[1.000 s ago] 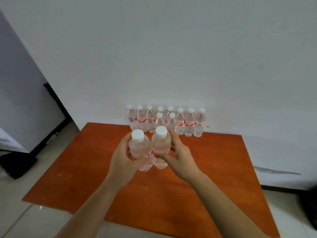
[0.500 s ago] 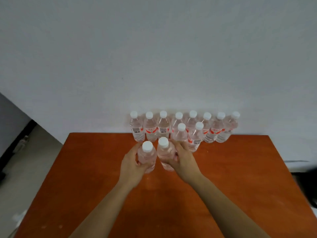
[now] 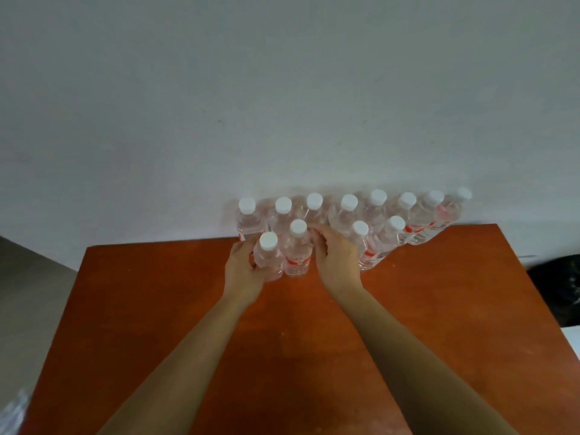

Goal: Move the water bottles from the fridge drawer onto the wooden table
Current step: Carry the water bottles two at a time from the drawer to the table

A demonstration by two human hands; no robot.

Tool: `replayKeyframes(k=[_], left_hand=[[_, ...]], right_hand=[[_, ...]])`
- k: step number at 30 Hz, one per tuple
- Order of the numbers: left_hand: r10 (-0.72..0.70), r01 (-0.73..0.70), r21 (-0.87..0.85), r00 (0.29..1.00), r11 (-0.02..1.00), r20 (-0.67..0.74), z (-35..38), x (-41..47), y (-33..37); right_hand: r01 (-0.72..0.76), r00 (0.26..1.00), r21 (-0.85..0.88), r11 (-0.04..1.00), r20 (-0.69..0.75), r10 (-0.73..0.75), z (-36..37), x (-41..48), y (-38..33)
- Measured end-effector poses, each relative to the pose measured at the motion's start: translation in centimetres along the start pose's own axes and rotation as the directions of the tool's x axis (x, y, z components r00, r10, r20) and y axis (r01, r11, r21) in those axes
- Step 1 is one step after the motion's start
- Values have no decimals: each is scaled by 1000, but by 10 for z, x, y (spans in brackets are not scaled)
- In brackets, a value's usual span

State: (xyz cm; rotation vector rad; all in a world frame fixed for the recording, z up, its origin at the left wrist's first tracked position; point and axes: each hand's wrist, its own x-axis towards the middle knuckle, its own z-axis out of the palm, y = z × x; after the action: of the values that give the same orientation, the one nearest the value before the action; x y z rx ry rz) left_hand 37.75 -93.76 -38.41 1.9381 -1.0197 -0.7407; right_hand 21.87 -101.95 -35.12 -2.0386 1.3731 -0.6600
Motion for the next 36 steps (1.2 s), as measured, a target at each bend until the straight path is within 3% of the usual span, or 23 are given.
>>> replayKeyframes(k=[3, 9, 15, 19, 26, 32, 36], left_hand=[[35, -33, -36, 999, 999, 34, 9, 6, 0], [84, -81, -66, 996, 995, 43, 11, 17, -4], [49, -38, -93, 992, 995, 119, 27, 19, -1], [65, -47, -114, 985, 992, 158, 39, 17, 0], [94, -83, -79, 985, 993, 142, 32, 5, 18], [268, -269, 51, 963, 962, 23, 9, -19, 86], [471, -458, 197, 882, 867, -20, 22, -49, 148]], right_hand=[[47, 998, -86, 995, -32, -50, -9, 14, -11], [101, 986, -79, 992, 140, -89, -5, 5, -11], [58, 998, -186, 981, 38, -52, -10, 2, 1], [-2, 999, -111, 994, -47, -3, -17, -4, 11], [26, 999, -81, 996, 50, -22, -32, -20, 20], [38, 987, -140, 989, -148, -59, -94, -46, 13], [13, 938, -194, 981, -339, -79, -164, -82, 18]])
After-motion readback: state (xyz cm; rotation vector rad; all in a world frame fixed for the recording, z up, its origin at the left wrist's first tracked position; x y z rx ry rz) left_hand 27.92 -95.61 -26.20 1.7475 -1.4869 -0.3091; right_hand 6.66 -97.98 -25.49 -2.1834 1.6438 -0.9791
